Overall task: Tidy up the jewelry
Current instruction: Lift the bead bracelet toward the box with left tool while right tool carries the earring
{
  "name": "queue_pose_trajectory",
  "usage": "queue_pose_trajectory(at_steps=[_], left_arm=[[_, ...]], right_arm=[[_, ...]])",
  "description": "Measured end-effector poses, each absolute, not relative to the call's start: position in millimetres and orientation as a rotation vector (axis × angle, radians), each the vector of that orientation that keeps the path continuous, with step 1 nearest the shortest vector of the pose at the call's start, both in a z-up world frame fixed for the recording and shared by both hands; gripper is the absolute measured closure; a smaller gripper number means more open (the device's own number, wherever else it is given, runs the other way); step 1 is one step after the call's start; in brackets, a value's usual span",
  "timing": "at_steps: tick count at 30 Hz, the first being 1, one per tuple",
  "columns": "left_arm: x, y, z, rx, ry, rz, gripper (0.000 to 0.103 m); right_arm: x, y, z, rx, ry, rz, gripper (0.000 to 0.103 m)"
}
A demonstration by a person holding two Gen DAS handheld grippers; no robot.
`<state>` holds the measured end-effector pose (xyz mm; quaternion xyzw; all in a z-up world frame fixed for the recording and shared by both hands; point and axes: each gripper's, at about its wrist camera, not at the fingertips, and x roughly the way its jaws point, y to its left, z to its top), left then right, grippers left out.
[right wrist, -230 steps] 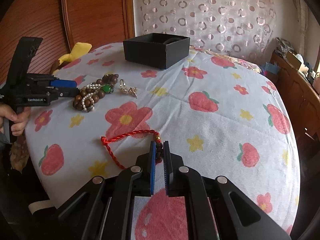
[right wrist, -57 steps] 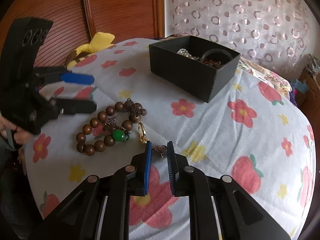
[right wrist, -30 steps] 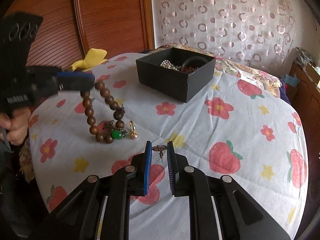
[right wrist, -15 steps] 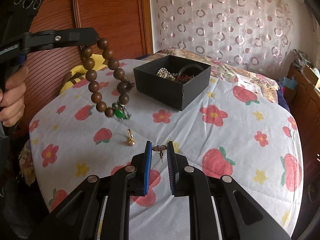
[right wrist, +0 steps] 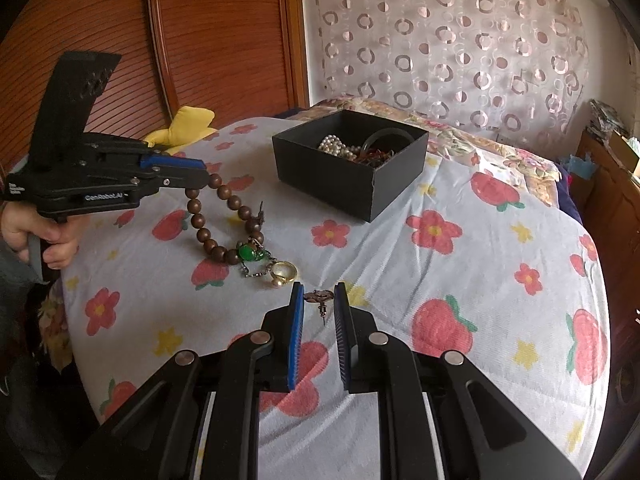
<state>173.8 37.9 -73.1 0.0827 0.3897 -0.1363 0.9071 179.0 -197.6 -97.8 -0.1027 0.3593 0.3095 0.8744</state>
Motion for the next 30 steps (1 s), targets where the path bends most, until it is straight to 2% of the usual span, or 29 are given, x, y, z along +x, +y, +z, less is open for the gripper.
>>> queue_pose_trajectory(at_steps=[5,14,30], left_arm=[[164,53,-47,0.088,0.742,-0.313,0.091],[159,22,6,0.105,0.642,-0.42,0.091],[172,0,33,0.135,0.595,-0.444,0.091]], right_arm=[[180,-198,-97,-0.216,0.75,0.64,0.086],[180,-197,-94,-0.211,0.743,0.64,0.086],[179,-204,-78,-0.209,0.705,0.628,0.086]])
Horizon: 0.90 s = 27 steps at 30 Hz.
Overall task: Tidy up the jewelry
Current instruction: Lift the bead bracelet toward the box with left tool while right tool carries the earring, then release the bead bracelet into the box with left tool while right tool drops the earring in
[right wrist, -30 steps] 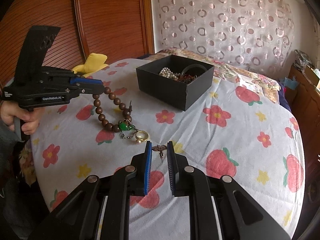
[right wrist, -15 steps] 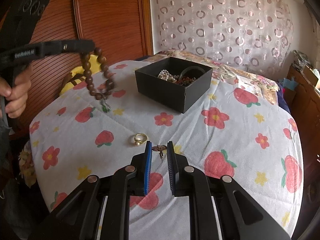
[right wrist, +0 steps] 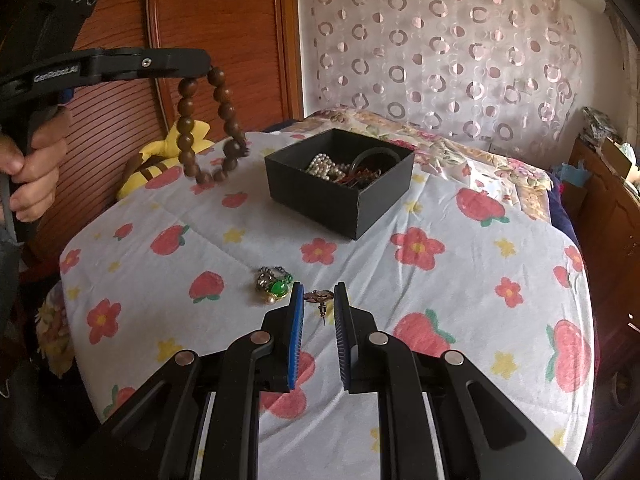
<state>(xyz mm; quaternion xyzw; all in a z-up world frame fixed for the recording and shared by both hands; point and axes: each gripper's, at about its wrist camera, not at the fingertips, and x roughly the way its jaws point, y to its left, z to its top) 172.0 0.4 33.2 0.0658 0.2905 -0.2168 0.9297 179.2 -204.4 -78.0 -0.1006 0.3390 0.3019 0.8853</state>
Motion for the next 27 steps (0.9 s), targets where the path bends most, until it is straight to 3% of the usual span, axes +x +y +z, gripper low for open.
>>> queue_pose_trajectory(at_steps=[14,27], left_arm=[[248,4,41,0.108,0.576,-0.41,0.091],[317,16,-17,0.073,0.689,-0.383,0.09]], right_arm=[[224,-194,-34,-0.225,0.604,0.63,0.086],[295,-158,-39,-0.254,0.616,0.662,0.086]])
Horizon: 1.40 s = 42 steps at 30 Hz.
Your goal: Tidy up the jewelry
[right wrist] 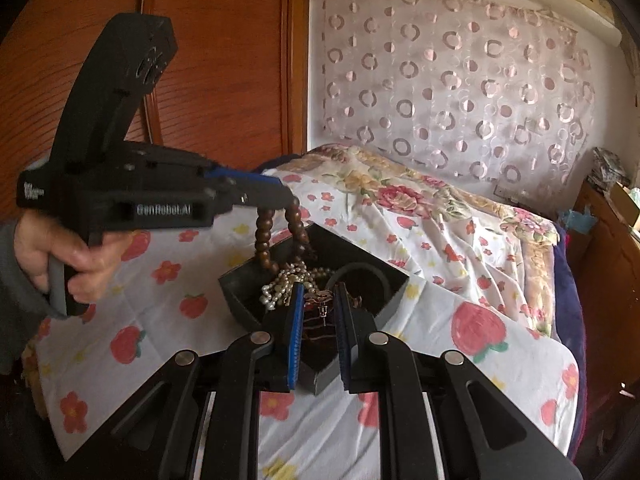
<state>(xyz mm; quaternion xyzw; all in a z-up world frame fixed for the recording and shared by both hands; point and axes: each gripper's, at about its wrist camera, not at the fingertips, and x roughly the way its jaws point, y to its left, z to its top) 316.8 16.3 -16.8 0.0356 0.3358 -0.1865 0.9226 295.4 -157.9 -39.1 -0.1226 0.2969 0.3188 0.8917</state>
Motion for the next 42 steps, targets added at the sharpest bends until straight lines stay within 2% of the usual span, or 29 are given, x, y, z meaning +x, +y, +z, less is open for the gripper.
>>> queue_pose_trajectory(at_steps=[12,13,14,15,16,18,22,25,30,39,42], left_arm=[[321,26,-40,0.071,0.713,-0.376,0.089],[320,28,-40,0.068,0.711,-0.375,0.082],[320,29,-40,0.061,0.71,-0.375,0.077],[318,31,-40,0.056,0.705,-0.374,0.066],[317,31,-39,0.056,0.701,-0.37,0.064],[314,34,-39,0.059,0.696,-0.359,0.059],[303,42,-37,0.044,0.677,-0.335,0.035],[289,49,-36,0.032,0.667,-0.313,0.022],[261,62,-45,0.009,0.675,-0.298,0.015],[217,68,-68,-0.007,0.729,-0.307,0.015],[208,69,-74,-0.017,0.743,-0.311,0.015]], right_arm=[[320,-143,-61,-0.256,0.662,0.656,0.085],[321,-143,-61,-0.258,0.662,0.652,0.084],[320,-142,-61,-0.258,0.66,0.647,0.072],[320,-144,-61,-0.258,0.657,0.641,0.064],[319,-145,-60,-0.254,0.647,0.635,0.059],[317,-147,-59,-0.248,0.647,0.631,0.059],[304,-159,-57,-0.222,0.642,0.618,0.059],[286,-170,-59,-0.202,0.654,0.624,0.059],[254,-173,-80,-0.21,0.728,0.654,0.059],[216,-159,-117,-0.24,0.855,0.727,0.059],[212,-150,-125,-0.271,0.88,0.729,0.068]])
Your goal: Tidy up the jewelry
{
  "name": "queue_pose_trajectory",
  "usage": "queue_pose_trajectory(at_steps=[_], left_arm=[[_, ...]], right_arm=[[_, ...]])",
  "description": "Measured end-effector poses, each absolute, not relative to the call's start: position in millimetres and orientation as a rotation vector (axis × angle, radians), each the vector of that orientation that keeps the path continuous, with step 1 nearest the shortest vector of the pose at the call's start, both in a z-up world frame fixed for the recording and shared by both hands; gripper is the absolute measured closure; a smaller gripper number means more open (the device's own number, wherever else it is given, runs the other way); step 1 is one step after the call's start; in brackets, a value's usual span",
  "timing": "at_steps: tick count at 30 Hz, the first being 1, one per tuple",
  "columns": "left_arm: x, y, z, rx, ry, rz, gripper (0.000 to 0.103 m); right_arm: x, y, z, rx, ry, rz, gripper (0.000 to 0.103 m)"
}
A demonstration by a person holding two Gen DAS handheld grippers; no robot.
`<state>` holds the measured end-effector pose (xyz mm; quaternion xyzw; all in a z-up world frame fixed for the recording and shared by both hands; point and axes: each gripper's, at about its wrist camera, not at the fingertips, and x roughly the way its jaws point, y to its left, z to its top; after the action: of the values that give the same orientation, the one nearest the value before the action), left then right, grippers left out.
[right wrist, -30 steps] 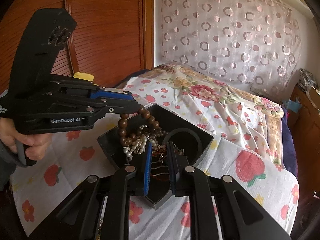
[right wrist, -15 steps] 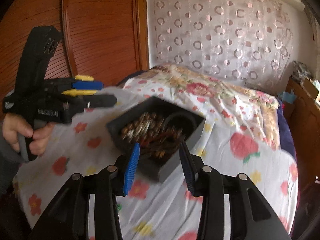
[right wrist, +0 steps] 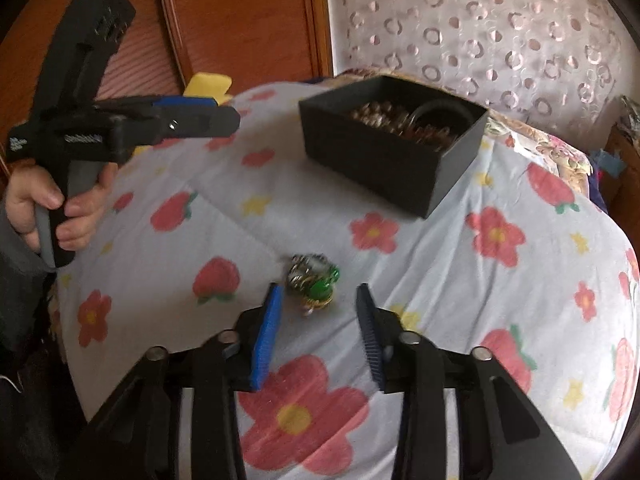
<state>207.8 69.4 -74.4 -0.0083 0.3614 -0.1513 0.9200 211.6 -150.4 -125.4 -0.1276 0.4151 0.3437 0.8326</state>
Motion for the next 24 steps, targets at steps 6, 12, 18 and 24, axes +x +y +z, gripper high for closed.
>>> queue_pose_trajectory(at_steps=[6,12,18,24], left_arm=[[201,70,-80,-0.022,0.757,-0.317,0.015],[200,58,-82,-0.016,0.765,-0.353,0.015],[200,30,-90,0.02,0.794,-0.427,0.015],[201,-6,-106,0.106,0.864,-0.531,0.026]], right_arm=[[211,-143,-126,-0.324,0.883,0.719,0.083],[203,-161,-118,-0.322,0.896,0.715,0.091],[197,-176,-116,-0.318,0.897,0.693,0.091],[199,-191,-108,-0.313,0.858,0.624,0.09]])
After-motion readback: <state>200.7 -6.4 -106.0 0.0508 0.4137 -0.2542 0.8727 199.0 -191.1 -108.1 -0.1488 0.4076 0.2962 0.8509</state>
